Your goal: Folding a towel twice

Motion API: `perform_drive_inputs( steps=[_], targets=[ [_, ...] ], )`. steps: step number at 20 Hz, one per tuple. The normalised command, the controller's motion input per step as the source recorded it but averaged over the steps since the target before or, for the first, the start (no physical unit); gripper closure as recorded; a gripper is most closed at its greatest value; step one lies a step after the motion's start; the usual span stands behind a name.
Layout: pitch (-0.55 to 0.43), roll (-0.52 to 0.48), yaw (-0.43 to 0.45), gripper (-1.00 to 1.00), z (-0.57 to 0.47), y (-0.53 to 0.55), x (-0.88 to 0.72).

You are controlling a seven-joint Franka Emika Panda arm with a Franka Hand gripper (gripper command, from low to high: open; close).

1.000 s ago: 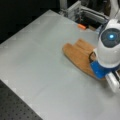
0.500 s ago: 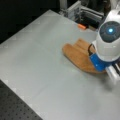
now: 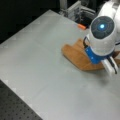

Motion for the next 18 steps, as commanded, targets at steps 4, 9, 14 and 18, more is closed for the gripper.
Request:
perform_drive_inputs(
  steps=[4, 9, 14, 18],
  targets=[
    [0.121, -0.106, 0.364, 1.0, 0.18, -0.39, 0.02],
    [0.04, -0.058, 0.38, 1.0, 0.04, -0.43, 0.05],
    [-0.071, -0.003, 0.302, 1.0, -0.1, -0.43, 0.01],
    [-0.127, 0.035, 0.294, 1.0, -0.18, -0.37, -0.04]
  ],
)
